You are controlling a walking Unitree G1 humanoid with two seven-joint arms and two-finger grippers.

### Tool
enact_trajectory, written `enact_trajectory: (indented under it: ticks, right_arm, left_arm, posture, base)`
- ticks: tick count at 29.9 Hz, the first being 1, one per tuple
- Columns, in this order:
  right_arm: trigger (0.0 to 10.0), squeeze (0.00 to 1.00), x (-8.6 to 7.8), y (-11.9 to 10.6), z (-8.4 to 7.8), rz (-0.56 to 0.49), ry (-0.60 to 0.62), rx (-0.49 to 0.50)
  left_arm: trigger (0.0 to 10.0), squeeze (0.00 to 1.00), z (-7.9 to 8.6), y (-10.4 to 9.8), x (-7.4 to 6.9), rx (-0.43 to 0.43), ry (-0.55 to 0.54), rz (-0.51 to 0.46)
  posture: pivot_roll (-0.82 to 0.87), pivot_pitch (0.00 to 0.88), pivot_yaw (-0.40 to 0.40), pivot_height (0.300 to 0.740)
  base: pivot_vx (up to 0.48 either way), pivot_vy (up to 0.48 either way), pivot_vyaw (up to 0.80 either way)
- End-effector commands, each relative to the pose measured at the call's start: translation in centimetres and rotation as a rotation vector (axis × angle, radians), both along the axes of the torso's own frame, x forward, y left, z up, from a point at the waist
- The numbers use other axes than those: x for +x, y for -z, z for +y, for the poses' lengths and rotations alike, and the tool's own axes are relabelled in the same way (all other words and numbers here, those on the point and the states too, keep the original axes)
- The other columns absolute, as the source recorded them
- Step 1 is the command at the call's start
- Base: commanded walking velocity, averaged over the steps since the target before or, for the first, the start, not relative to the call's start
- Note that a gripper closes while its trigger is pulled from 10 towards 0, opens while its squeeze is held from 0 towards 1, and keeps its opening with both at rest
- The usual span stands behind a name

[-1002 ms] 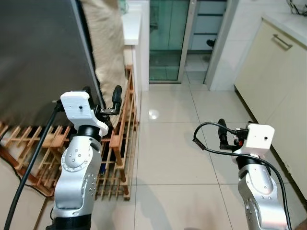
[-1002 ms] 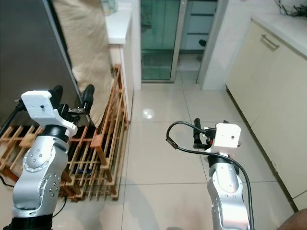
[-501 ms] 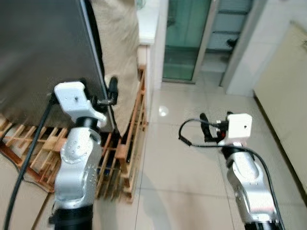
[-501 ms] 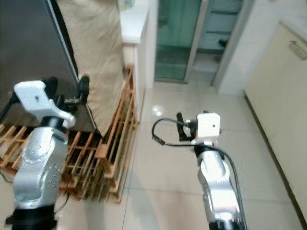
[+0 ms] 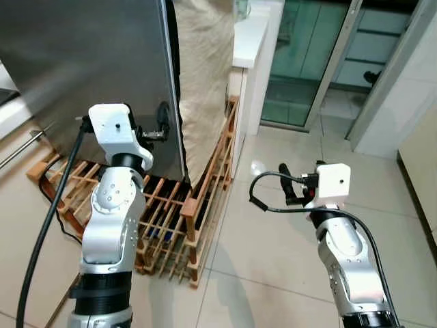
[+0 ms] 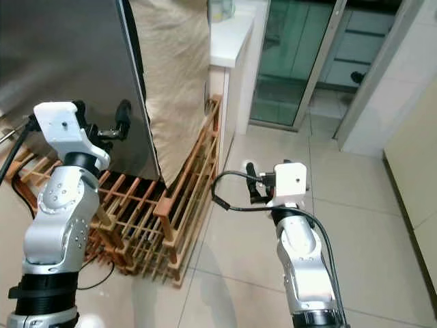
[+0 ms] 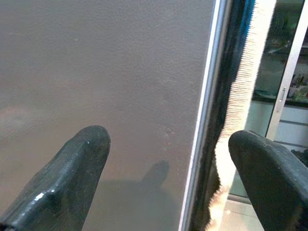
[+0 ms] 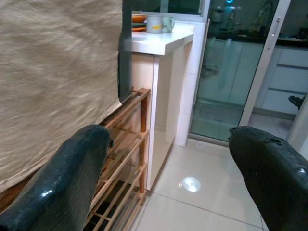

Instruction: Restocking fridge

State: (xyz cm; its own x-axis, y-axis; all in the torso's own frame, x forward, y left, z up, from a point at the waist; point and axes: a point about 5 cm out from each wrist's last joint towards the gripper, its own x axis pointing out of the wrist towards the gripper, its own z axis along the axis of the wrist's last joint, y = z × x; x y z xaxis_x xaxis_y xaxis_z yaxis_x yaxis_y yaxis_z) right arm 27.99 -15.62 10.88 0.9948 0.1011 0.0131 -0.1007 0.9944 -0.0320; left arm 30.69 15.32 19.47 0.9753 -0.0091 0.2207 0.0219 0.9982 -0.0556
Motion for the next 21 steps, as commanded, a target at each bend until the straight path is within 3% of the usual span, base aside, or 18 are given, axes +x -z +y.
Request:
enact_trajectory:
  ticks: [1, 3, 8, 9, 12, 15, 21]
  right_arm:
    - [10.0, 0.00, 0.4, -0.2, -0.1, -0.013, 0.010, 0.009]
    - [10.0, 0.00, 0.6, -0.6, -0.2, -0.030, 0.010, 0.004]
    - [10.0, 0.00, 0.8, -0.9, -0.1, -0.036, 0.002, 0.005]
    - [10.0, 0.00, 1.0, -1.0, 0.2, -0.029, -0.010, 0.000]
    - [10.0, 0.00, 1.6, -1.2, 1.0, -0.038, -0.056, -0.023]
    - [10.0, 0.00, 1.9, -1.2, 1.0, -0.047, -0.058, -0.029]
    - [10.0, 0.00, 2.5, -1.5, 0.8, -0.067, -0.023, -0.009]
  left_arm:
    - [10.0, 0.00, -0.6, 0.1, 0.4, 0.004, 0.013, 0.015]
    - [10.0, 0.00, -0.2, 1.6, 0.2, -0.065, -0.017, 0.069]
    - [10.0, 0.00, 0.0, 3.2, -0.3, -0.091, -0.041, 0.118]
    - [10.0, 0.00, -0.3, 3.0, -0.2, -0.073, -0.030, 0.100]
    - [10.0, 0.00, -1.2, 1.9, 0.4, -0.048, 0.018, 0.033]
    - [10.0, 0.00, -1.7, 1.7, 0.8, -0.048, 0.033, 0.033]
    - [10.0, 0.00, -1.7, 0.5, 1.6, -0.001, 0.032, 0.005]
  posture:
    - [-0.06, 0.000, 0.013, 0.740]
    - [-0.07, 0.000, 0.007, 0.740]
    - [-0.07, 0.000, -0.001, 0.740]
    - [-0.06, 0.000, -0.034, 0.740]
    - [-0.06, 0.000, -0.028, 0.740]
    - [-0.06, 0.000, -0.018, 0.740]
    - [-0.06, 0.000, 0.003, 0.740]
  base:
    - [0.000, 0.000, 0.00]
    - [0.131, -0.199, 0.22]
    - [0.266, -0.397, 0.45]
    - [0.262, -0.398, 0.00]
    - [0.281, -0.384, 0.00]
    - [0.382, -0.285, 0.00]
    - [0.000, 0.000, 0.00]
